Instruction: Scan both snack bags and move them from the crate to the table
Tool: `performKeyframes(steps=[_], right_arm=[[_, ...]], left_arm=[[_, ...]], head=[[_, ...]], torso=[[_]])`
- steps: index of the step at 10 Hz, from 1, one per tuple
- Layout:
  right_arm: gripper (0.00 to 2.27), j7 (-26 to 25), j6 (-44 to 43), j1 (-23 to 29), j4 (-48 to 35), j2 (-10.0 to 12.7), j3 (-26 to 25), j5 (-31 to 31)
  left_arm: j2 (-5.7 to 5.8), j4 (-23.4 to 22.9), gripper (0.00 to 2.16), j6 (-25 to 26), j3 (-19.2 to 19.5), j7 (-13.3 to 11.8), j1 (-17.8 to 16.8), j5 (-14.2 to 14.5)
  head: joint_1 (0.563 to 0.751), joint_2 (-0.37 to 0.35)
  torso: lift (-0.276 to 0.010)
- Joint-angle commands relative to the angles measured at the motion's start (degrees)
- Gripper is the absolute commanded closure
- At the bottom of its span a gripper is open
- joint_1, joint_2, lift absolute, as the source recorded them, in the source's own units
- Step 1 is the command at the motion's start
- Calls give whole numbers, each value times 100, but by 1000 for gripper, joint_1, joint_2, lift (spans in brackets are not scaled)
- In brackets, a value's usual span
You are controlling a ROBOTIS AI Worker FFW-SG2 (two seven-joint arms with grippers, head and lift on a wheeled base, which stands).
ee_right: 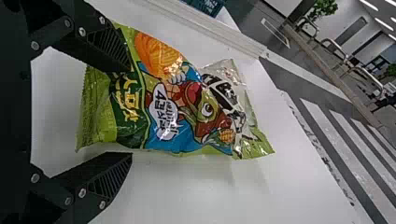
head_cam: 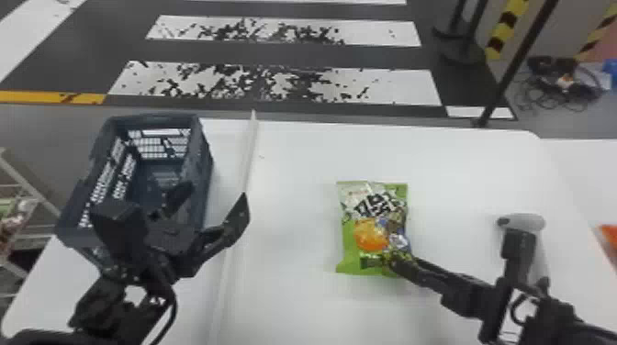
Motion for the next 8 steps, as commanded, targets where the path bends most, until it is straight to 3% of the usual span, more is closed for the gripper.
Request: performKeyframes(steps=[1,2,6,8], right_arm=[[1905,19,19,-69,109,-4,-30,-66],[2260,133,19,-78,162,-12,-91,-215],[2260,511,-16,-17,127,-4,-513,-848],[2260,326,-139,221,-708,-4,-610,-365]], left_arm=[[40,39,87,18,0,-6,-15,31],[49,47,87,18,0,-6,-15,40],[40,65,87,18,0,-6,-24,40],[40,56,87,35,9,-6,-24,40]], head=[[695,11],[695,9],[695,8],[695,-12]], torso=[[-88],[-88],[-88],[-88]])
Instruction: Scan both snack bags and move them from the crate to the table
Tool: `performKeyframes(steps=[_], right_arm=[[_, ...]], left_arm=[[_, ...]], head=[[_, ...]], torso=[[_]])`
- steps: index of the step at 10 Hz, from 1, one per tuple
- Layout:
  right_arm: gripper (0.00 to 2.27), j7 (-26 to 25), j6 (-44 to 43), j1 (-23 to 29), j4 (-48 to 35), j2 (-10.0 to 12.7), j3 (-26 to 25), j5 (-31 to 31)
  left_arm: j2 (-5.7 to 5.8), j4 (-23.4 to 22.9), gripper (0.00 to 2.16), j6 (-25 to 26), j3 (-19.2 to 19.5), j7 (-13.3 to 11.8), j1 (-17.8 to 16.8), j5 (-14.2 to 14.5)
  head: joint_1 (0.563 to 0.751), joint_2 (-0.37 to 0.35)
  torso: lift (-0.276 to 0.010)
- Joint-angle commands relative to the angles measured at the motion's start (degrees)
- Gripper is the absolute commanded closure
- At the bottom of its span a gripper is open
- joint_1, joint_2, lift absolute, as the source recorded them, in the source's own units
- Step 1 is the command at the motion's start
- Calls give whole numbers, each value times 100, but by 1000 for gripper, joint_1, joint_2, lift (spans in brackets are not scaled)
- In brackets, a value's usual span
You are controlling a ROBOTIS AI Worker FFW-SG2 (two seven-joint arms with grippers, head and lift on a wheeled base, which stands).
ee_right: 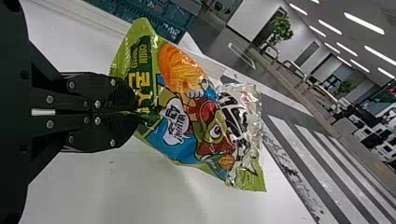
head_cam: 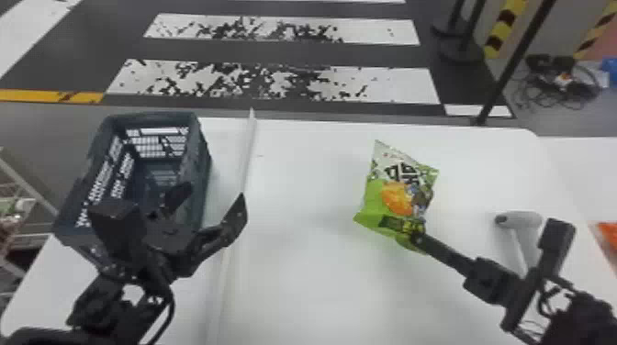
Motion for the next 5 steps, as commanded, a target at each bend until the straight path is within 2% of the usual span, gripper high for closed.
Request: performKeyframes(steps=[1,2,4,5], right_arm=[[2260,-222,-159,193,-736,-52,14,685],[2260,-573,-406,351,-1158,-263,331,1371],[2260,-1593,-740,553,-1729,-949,1614,3673],[2260,-1971,-616,544,-1878,-1186,2177,4640]], left_arm=[[0,-7,87,7,1,-4,0,0],[0,2,87,7,1,-4,0,9],[9,2,87,7,1,-4,-8,18],[26,-7,87,7,18,-4,-8,62]], head=[[695,-20],[695,-43],[695,-84],[695,-91]], torso=[[-88],[-88],[-88],[-88]])
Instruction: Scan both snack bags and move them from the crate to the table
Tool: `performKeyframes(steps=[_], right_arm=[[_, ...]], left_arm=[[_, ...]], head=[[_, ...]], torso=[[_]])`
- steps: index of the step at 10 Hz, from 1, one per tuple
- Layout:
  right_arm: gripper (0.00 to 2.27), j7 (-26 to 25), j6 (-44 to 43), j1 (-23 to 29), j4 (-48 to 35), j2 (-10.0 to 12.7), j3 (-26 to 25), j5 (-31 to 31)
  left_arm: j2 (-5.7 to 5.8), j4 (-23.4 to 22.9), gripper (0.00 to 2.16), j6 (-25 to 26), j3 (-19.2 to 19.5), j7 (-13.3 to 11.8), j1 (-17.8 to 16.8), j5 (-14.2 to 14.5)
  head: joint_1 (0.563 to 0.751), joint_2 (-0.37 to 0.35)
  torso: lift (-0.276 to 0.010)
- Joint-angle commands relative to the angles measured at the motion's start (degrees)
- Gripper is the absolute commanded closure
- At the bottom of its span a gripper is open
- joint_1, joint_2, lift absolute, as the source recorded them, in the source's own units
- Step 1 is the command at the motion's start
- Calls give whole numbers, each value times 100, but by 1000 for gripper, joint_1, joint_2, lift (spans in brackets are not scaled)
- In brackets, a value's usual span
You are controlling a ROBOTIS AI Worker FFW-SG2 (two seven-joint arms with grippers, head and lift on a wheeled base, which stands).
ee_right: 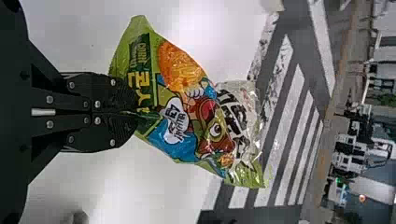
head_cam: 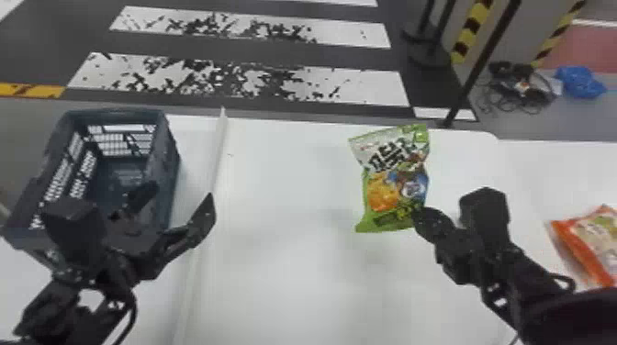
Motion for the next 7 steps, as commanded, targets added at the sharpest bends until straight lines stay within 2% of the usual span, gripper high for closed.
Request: performKeyframes(steps=[1,3,4,6,7], right_arm=[[2260,-341,295,-30,-234,-351,822,1414],[2260,-1027,963,-188,-146,-791,1973,3454],[2260,-1220,1297,-338,197,-940,2553,4456],[2260,-1299,1842,-628,935,-1133,3432,5695],[2256,-1247,2035,-742,1375,-1142,3854,6363]], left_arm=[[12,-8,87,0,25,0,7,39],[30,-8,87,0,43,0,7,56],[38,-8,87,0,43,0,7,56],[38,-8,87,0,43,0,-1,65],[38,1,87,0,43,0,-1,65]], head=[[695,-90],[695,-85],[695,-92],[695,-100],[695,-101]], torso=[[-88],[-88],[-88],[-88],[-88]])
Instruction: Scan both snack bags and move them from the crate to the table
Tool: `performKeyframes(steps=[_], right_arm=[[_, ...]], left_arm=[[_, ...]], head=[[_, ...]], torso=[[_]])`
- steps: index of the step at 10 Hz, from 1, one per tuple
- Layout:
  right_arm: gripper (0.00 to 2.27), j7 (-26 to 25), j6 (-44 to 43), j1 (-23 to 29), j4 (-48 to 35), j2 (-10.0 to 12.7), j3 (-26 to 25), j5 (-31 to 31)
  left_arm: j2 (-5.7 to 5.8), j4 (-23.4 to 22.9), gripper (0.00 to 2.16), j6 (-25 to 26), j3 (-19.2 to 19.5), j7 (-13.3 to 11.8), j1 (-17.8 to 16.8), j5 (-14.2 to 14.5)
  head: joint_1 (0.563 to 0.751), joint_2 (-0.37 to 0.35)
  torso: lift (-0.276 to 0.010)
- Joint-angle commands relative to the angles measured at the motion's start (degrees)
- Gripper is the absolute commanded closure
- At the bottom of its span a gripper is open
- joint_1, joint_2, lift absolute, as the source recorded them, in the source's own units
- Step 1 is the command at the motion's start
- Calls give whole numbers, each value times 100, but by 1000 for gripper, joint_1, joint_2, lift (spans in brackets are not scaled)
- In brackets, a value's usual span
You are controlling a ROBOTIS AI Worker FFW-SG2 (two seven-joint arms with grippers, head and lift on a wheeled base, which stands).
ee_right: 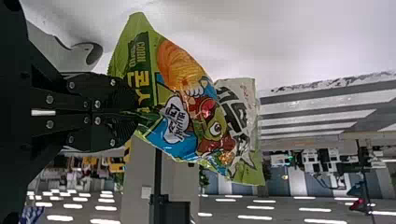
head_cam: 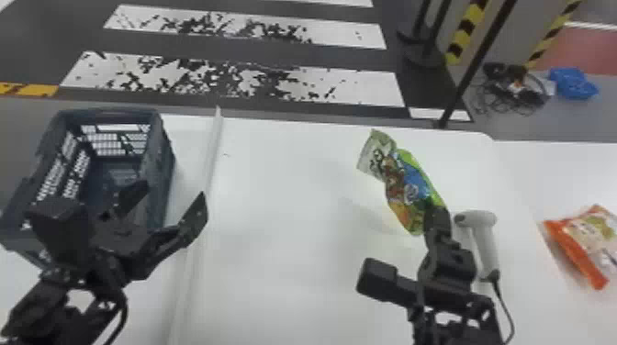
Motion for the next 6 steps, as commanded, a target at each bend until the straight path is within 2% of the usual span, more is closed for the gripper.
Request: performKeyframes(steps=[1,2,3,4,5,6], right_arm=[[2148,202,301,-145,455,-52,579,615],[1808,413,301,-145,464,-78,807,632],[1001,571,319,-118,455,-87,992,641],[80,817,389,-101,403,-96,1141,606],[-2,887,424,-74,359,-105,1256,544],[29,1028,424,-39,156,-157,1317,272]], left_arm=[[0,9,87,18,0,0,0,0],[0,9,87,18,0,0,0,0],[0,9,87,35,0,0,0,0],[0,0,87,35,0,0,0,0],[0,0,87,35,0,0,9,0],[0,9,87,35,9,0,9,0]], head=[[695,-95],[695,-84],[695,-75],[695,-56],[695,-39],[695,-24]], torso=[[-88],[-88],[-88],[-88],[-88],[-88]])
